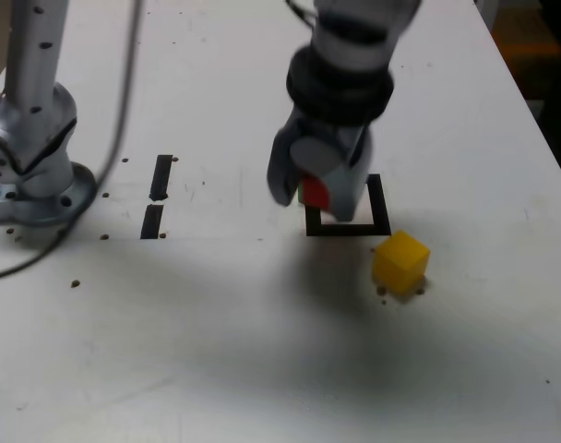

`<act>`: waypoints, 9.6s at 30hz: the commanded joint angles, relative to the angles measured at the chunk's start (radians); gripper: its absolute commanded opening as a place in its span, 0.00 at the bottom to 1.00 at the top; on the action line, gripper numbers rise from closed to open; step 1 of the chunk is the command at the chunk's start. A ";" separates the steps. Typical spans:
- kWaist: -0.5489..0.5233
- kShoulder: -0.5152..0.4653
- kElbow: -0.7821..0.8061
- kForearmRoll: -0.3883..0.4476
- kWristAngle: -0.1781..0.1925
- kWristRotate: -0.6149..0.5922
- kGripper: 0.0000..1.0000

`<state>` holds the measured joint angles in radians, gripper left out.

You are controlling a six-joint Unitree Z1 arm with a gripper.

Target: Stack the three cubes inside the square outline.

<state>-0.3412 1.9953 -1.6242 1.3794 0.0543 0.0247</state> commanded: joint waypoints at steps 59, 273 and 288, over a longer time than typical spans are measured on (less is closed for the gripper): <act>0.040 0.019 0.056 -0.060 0.066 -0.157 0.17; 0.103 -0.085 0.239 -0.309 0.122 0.025 0.22; 0.113 -0.112 0.236 -0.286 0.118 0.016 0.96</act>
<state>-0.2304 1.9038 -1.3814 1.0999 0.1707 0.0437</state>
